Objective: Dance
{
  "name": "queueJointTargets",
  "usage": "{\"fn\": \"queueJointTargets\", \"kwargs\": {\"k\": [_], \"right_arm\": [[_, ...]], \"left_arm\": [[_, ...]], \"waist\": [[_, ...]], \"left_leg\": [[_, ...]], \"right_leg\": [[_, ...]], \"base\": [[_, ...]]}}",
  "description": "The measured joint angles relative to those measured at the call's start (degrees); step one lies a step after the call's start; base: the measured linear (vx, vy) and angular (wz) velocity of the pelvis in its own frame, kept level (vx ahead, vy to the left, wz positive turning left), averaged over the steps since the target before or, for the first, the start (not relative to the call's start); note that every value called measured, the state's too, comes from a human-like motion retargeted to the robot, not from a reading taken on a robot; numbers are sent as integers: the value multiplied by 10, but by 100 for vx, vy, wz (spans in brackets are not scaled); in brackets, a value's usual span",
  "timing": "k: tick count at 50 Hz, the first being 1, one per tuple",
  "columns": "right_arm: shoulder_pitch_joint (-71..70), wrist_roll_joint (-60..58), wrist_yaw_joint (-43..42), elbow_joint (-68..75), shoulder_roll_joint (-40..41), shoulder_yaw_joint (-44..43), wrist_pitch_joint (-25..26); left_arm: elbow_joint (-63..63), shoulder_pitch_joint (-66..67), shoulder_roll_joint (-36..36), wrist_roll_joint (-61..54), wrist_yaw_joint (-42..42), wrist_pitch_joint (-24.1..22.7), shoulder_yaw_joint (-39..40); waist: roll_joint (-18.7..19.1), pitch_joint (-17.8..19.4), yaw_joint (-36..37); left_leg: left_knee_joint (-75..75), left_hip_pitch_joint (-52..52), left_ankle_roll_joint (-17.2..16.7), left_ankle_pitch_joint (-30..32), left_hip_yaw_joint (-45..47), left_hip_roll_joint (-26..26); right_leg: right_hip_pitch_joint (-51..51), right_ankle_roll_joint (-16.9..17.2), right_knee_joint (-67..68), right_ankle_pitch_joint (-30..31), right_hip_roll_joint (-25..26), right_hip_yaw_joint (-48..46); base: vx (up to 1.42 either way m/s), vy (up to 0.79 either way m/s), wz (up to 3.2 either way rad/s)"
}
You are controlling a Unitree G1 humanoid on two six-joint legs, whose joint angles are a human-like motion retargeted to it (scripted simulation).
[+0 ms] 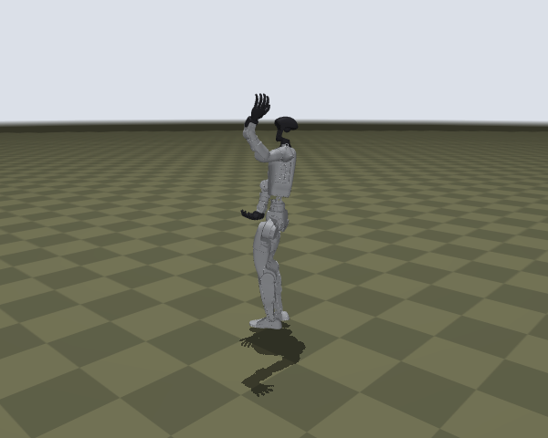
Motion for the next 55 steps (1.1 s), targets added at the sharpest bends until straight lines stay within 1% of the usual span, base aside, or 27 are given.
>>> {"fn": "queueJointTargets", "kwargs": {"k": [1,2,3,5,7,9,10,11,12,15,17,18,20,22,25,27,28,31,33,36,39,40,42,45,48,51,55], "right_arm": [[6,0,-11,1,-14,-8,4],[14,-3,-23,1,-28,-16,9],[22,-8,-37,0,-44,-23,14],[40,-27,-61,-1,-81,-38,28],[67,-51,-79,-2,-121,-65,46],[99,-72,-92,-4,-159,-114,66],[116,-84,-101,-6,-176,-145,79],[133,-98,-115,-10,-193,-178,99],[151,-116,-127,-15,-211,-210,119],[210,-205,-146,-35,-275,-306,173],[254,-285,-149,-51,-318,-374,209],[276,-327,-147,-60,-340,-409,229],[320,-417,-137,-79,-389,-470,269],[369,-524,-113,-94,-447,-512,295],[449,-693,-60,-104,-541,-571,300],[506,-780,-20,-106,-600,-625,300],[537,-809,-4,-105,-629,-657,301],[636,-838,-5,-99,-711,-756,310],[688,-842,-22,-104,-756,-820,320],[735,-848,-55,-132,-812,-887,330],[758,-825,-117,-179,-846,-932,333],[757,-811,-144,-202,-850,-935,336],[740,-768,-202,-259,-852,-935,331],[701,-713,-304,-328,-864,-934,309],[656,-674,-417,-383,-877,-919,281],[589,-641,-506,-440,-883,-876,255],[474,-612,-582,-524,-877,-782,234]], "left_arm": [[1,6,6,2,-4,-1,2],[2,12,13,4,-8,-1,4],[6,18,21,6,-11,-1,7],[20,29,33,14,-16,-2,14],[51,37,45,35,-18,-10,21],[94,44,59,55,-18,-17,25],[116,47,65,64,-18,-20,26],[142,48,73,77,-21,-23,25],[169,49,82,88,-24,-25,26],[261,53,112,121,-38,-26,27],[326,57,129,152,-54,-23,32],[357,58,137,173,-61,-24,35],[419,56,151,221,-61,-18,35],[483,40,163,279,-54,5,29],[568,5,173,354,-36,59,28],[586,-16,170,350,-29,93,23],[584,-26,164,341,-29,100,20],[545,-52,138,309,-22,106,3],[509,-67,119,295,-7,118,-8],[420,-78,73,256,15,131,-6],[303,-79,10,197,13,121,-11],[257,-77,-14,181,8,118,-15],[146,-73,-72,178,5,132,-18],[1,-66,-145,211,7,139,-20],[-123,-53,-230,235,25,143,-39],[-222,-30,-315,263,39,134,-68],[-310,17,-417,337,95,113,-132]], "waist": [[-1,-1,2],[-1,-2,4],[2,-4,4],[5,-4,-1],[4,-6,-17],[5,-8,-37],[7,-9,-48],[7,-7,-56],[7,-4,-65],[-2,8,-104],[-4,10,-132],[-8,13,-138],[-18,13,-133],[-34,9,-152],[-53,2,-192],[-59,0,-209],[-61,1,-215],[-76,1,-233],[-85,1,-249],[-90,-1,-278],[-93,-3,-302],[-97,-4,-308],[-102,-6,-314],[-100,-5,-320],[-96,-9,-325],[-91,-9,-334],[-88,-7,-336]], "left_leg": [[1,-2,-2,-2,3,2],[1,-3,-5,-3,5,5],[2,-3,-8,-5,6,11],[6,-3,-15,-8,2,22],[8,-2,-22,-6,-12,28],[8,0,-31,-3,-31,39],[8,2,-35,0,-42,45],[6,5,-39,3,-48,53],[3,8,-43,7,-55,59],[-1,15,-59,19,-75,73],[-3,14,-75,28,-85,93],[-4,16,-82,32,-79,102],[-3,8,-94,35,-54,121],[10,-17,-104,34,-53,132],[47,-63,-119,26,-49,150],[73,-88,-136,26,-32,163],[79,-95,-138,32,-12,169],[100,-106,-107,72,82,186],[125,-112,-86,81,140,198],[174,-139,-84,88,137,206],[208,-159,-87,106,139,223],[218,-165,-89,115,138,229],[245,-183,-92,134,128,243],[287,-217,-105,160,104,268],[311,-238,-113,176,102,289],[330,-258,-111,184,94,301],[354,-280,-114,189,74,313]], "right_leg": [[-8,2,11,-2,-1,3],[-16,-7,23,-5,-1,8],[-24,-36,37,-9,0,14],[-33,-79,42,-11,0,31],[-44,-55,35,-10,36,133],[-47,-22,42,-32,70,232],[-47,-13,42,-48,90,281],[-44,-14,36,-69,102,316],[-38,-7,24,-82,111,349],[-8,69,-22,-89,120,430],[12,50,-39,-101,112,364],[30,42,-61,-94,109,341],[48,35,-93,-87,108,322],[53,37,-115,-87,98,287],[66,31,-149,-86,90,228],[70,27,-161,-85,94,209],[70,24,-164,-84,97,207],[71,19,-174,-81,98,194],[78,19,-185,-79,94,173],[84,20,-193,-78,99,156],[85,19,-194,-79,105,151],[86,17,-194,-79,108,153],[87,15,-193,-81,114,154],[84,13,-189,-83,126,150],[73,11,-176,-89,132,145],[63,10,-160,-96,139,139],[46,2,-130,-112,150,142]], "base": [[-4,-6,-54],[-4,-8,-43],[-3,-9,-30],[-2,-11,3],[-3,-16,72],[-5,-22,120],[-7,-26,130],[-9,-29,132],[-13,-35,140],[-13,-33,155],[-15,-32,155],[-23,-36,109],[-29,-34,81],[-33,-30,148],[-34,-32,160],[-26,-23,110],[-29,-18,93],[-24,-12,81],[-16,-9,76],[-13,-9,59],[-8,-8,49],[1,-11,41],[0,-15,27],[-4,-16,9],[-3,-9,8],[-2,-7,15],[-1,-7,-9]]}}
